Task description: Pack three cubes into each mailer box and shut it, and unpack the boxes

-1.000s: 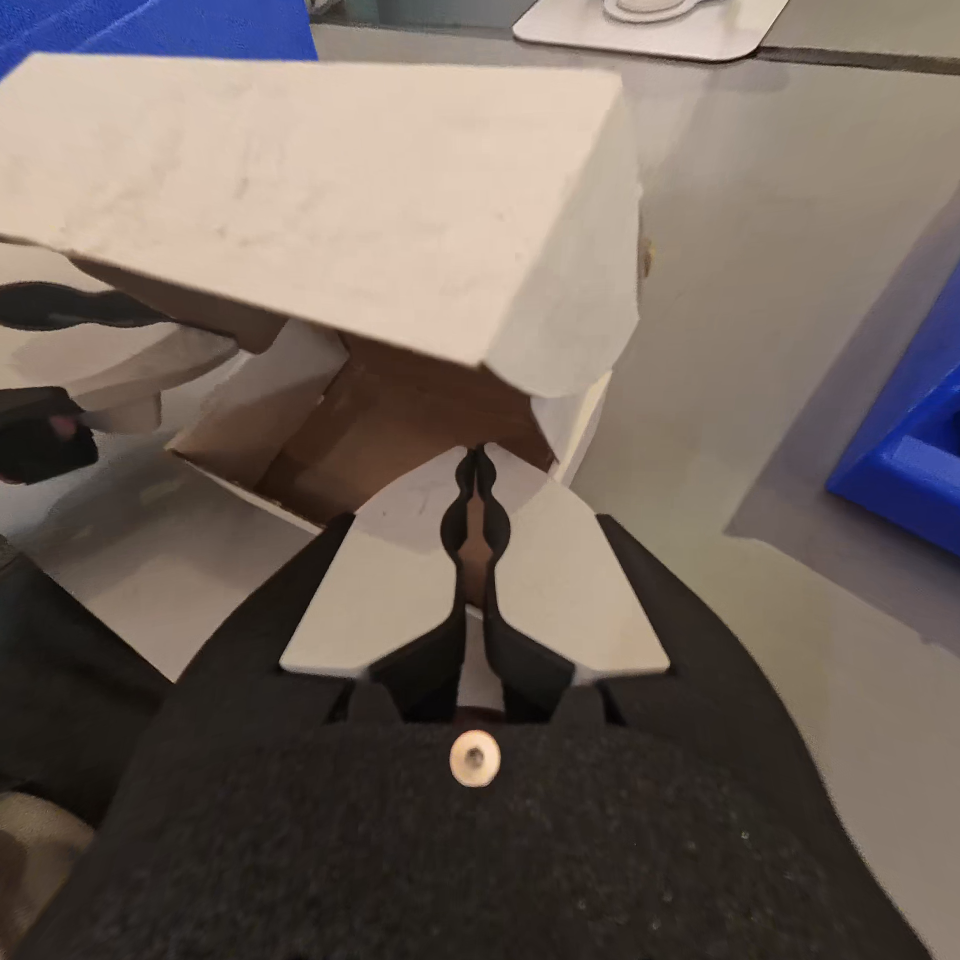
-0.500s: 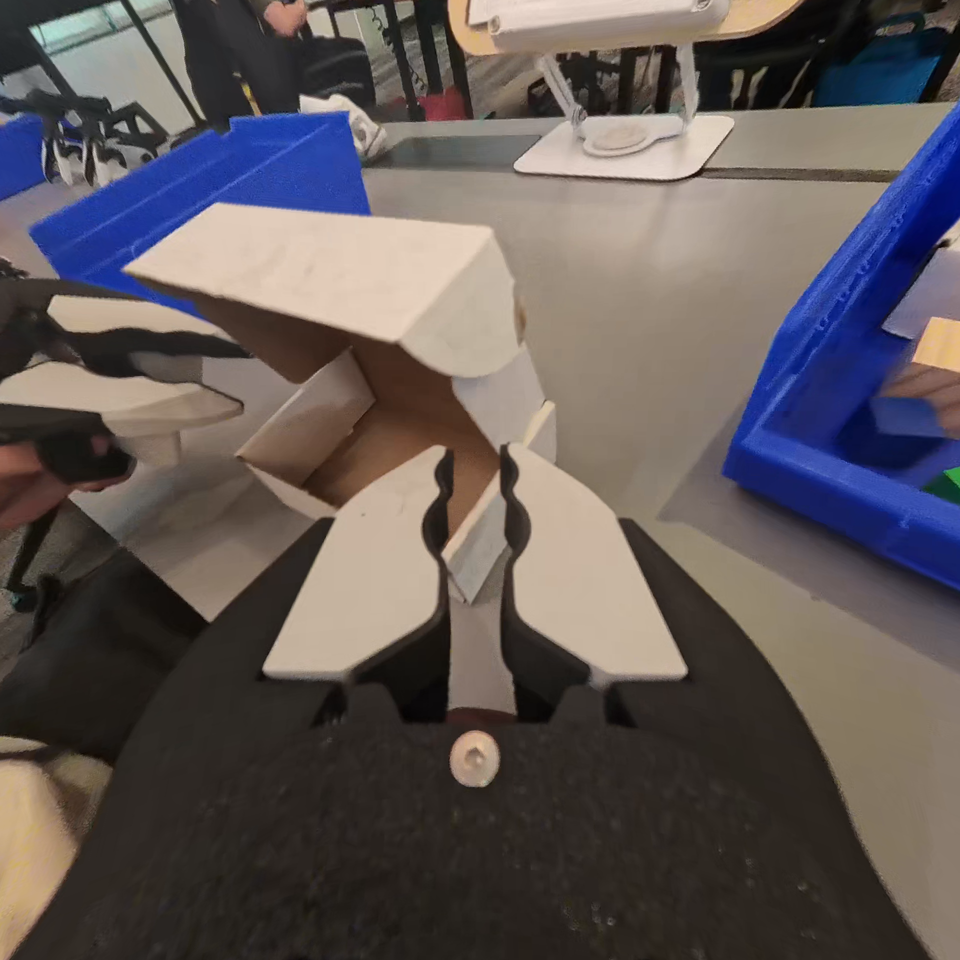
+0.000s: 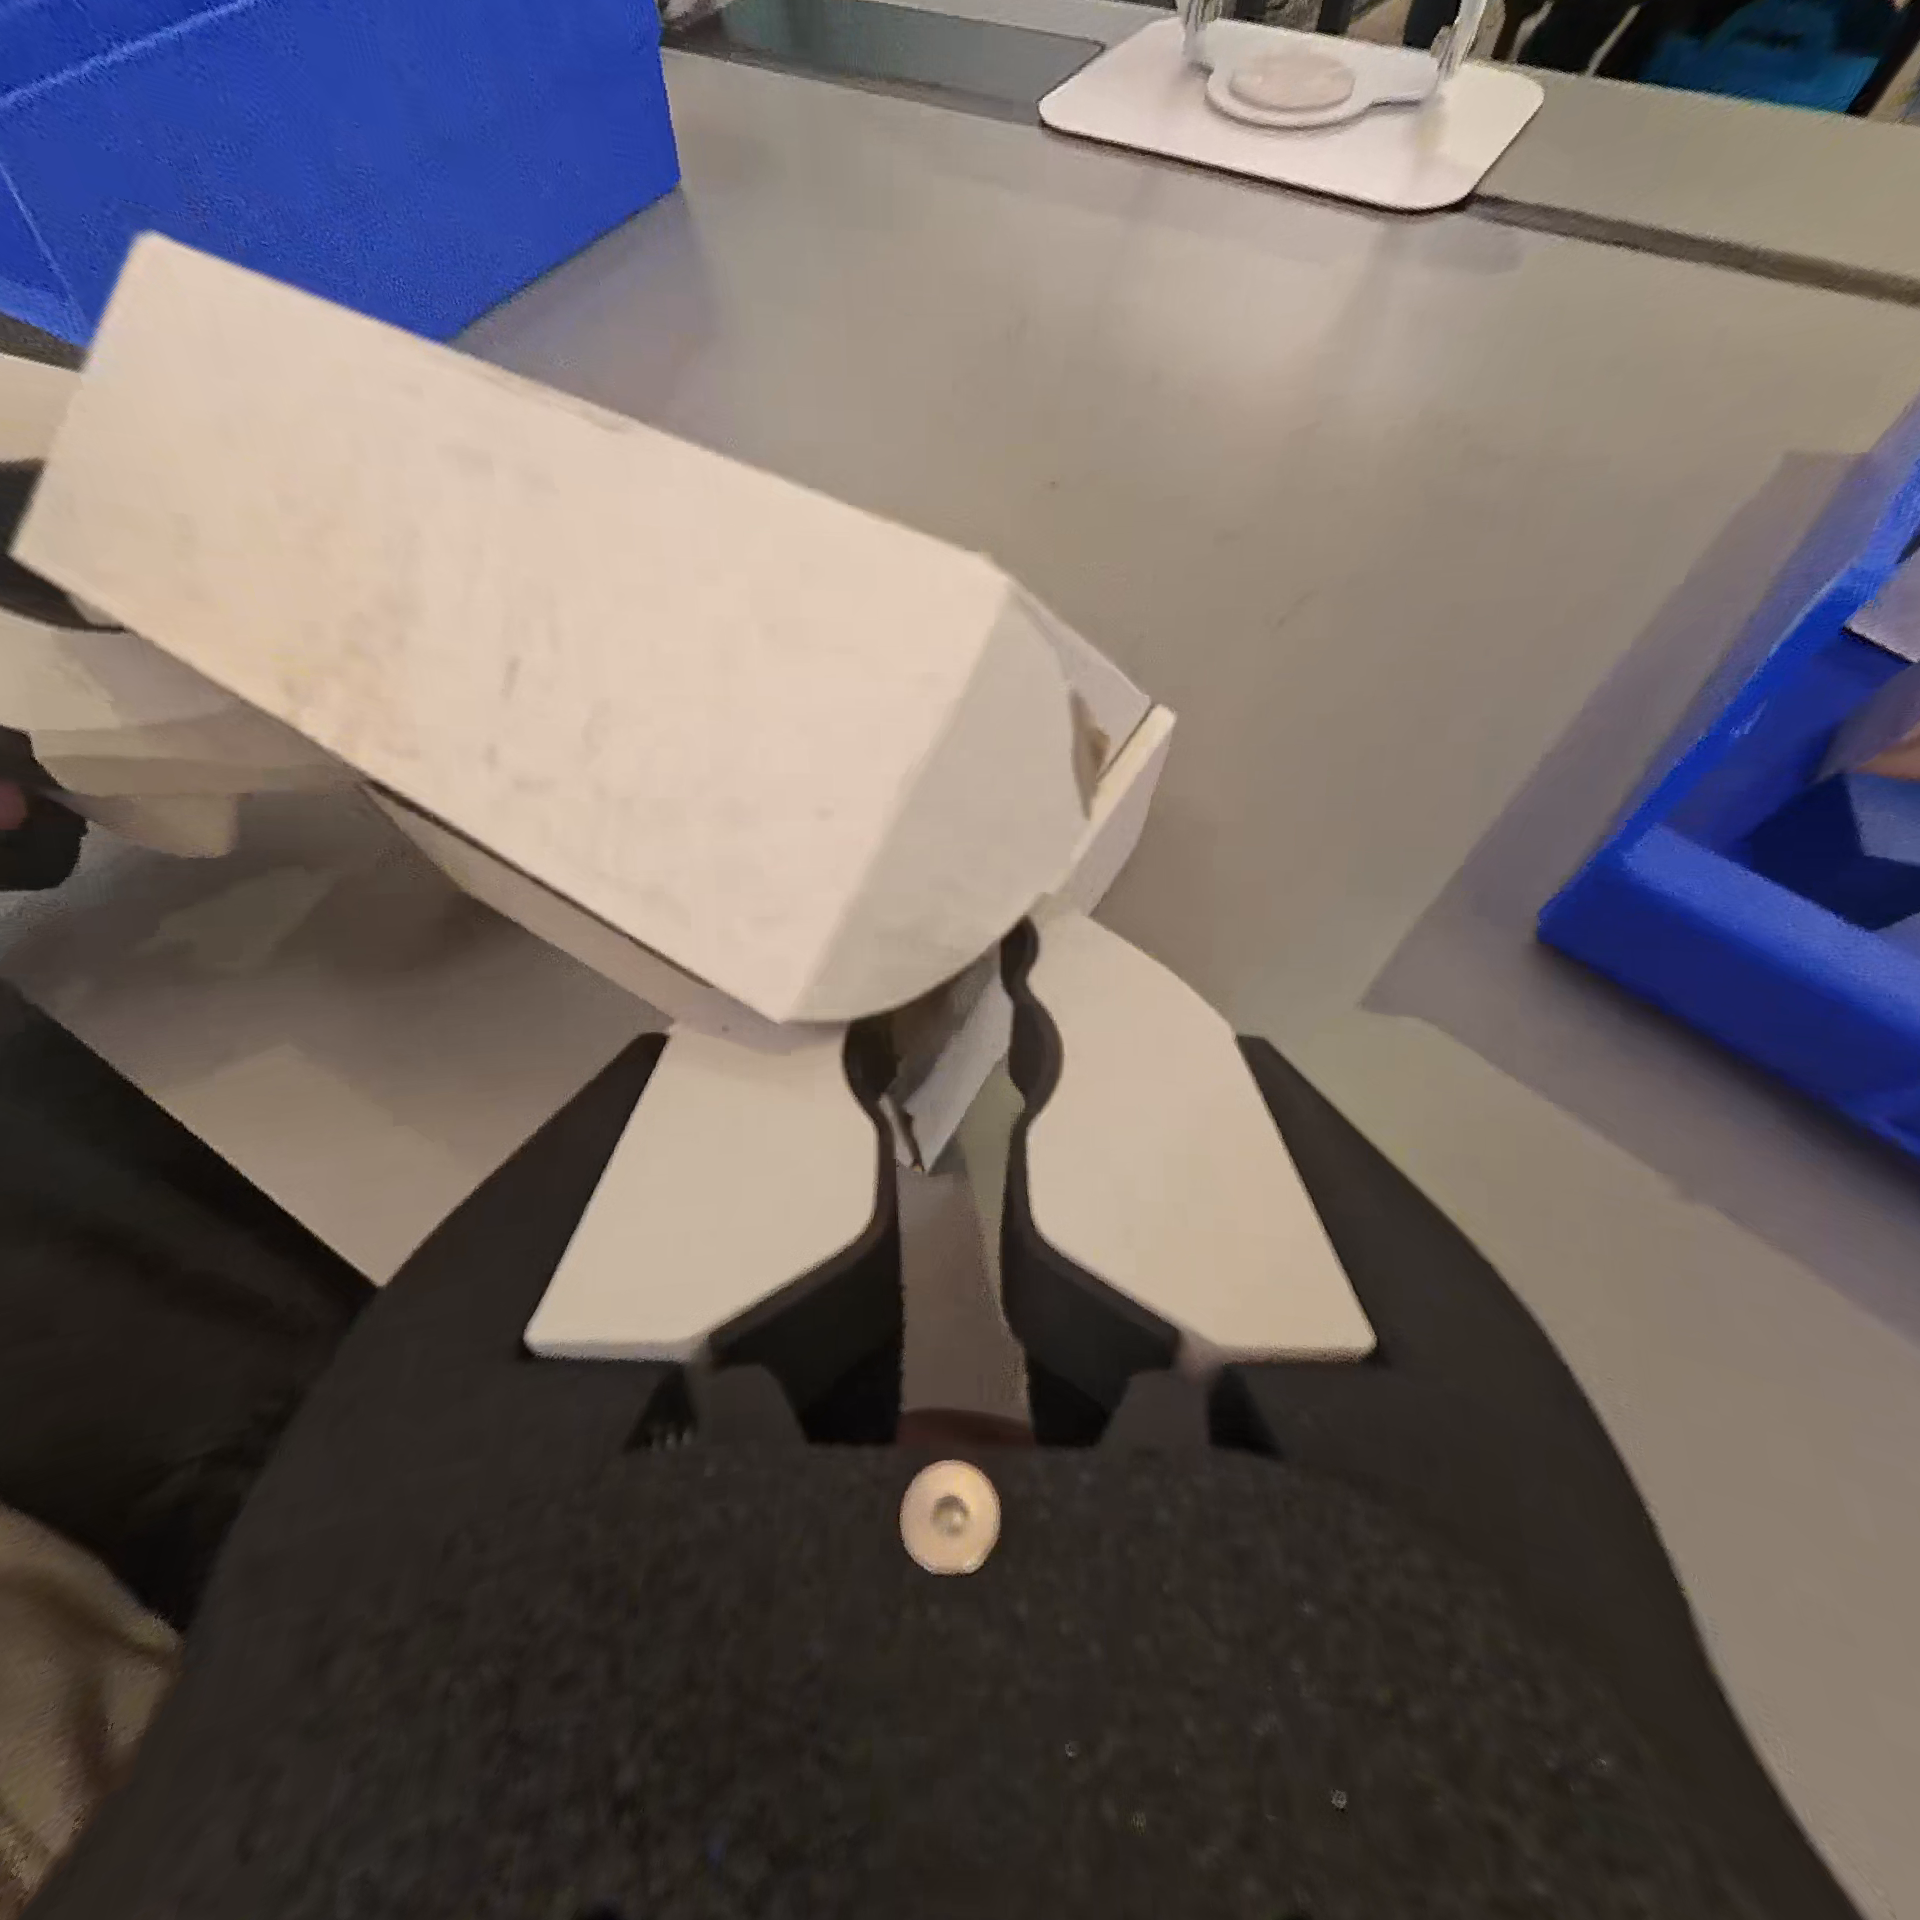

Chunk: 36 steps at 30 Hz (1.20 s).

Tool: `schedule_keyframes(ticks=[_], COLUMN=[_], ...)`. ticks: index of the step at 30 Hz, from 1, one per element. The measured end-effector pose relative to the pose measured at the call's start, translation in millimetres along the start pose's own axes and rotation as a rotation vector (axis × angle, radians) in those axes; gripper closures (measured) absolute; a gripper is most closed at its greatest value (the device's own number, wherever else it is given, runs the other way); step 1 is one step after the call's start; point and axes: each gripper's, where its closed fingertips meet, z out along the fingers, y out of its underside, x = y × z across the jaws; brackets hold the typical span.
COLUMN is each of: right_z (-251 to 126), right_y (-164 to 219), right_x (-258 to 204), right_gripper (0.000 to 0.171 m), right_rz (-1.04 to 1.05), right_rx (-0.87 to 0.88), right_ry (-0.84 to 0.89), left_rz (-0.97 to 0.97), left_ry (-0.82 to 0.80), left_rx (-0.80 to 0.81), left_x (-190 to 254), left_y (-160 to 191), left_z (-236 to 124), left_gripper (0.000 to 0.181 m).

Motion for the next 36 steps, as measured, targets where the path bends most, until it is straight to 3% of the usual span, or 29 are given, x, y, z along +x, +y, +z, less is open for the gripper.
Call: schedule_keyframes(ticks=[8,10,12,16,22,27,29,32,34,36], right_z=[-20.9,-24.4,-25.8,-19.7,-27.2,-20.3,-21.3,-25.3,-30.3,-34.5], right_y=[-14.5,-19.2,-20.4,-1.1,31.0,47.2,48.0,36.0,21.2,7.6], right_x=[1.2,4.6,-1.1,-9.6,-31.7,-34.9,-33.0,-29.5,-29.3,-30.0], right_gripper=[0.141,0.144,0.161,0.163,0.171,0.166,0.162,0.144,0.139,0.129], right_rz=[-0.171,-0.249,-0.321,-0.424,-0.346,-0.335,-0.367,-0.405,-0.416,-0.372], right_rx=[0.094,0.111,0.116,-0.016,-0.149,-0.194,-0.195,-0.139,-0.065,0.015], right_ry=[0.059,0.130,0.139,0.145,0.024,-0.002,0.019,0.075,0.099,0.098], left_rz=[0.050,0.100,0.160,0.282,0.228,0.213,0.218,0.197,0.178,0.168], left_ry=[-0.030,-0.033,-0.054,-0.111,0.022,0.004,-0.065,-0.181,-0.238,-0.284], left_rx=[0.075,0.091,0.103,0.025,-0.019,-0.064,-0.091,-0.079,-0.009,0.064], left_x=[-9.0,-3.2,2.4,7.8,37.8,40.8,30.7,16.4,10.2,4.1], left_y=[-13.1,-17.7,-18.5,-3.8,11.3,23.1,30.1,34.0,20.6,3.6], left_z=[-17.1,-17.9,-20.0,-17.9,-26.0,-33.3,-41.6,-56.3,-65.5,-72.5], left_gripper=[0.123,0.132,0.155,0.175,0.181,0.181,0.172,0.142,0.130,0.129])
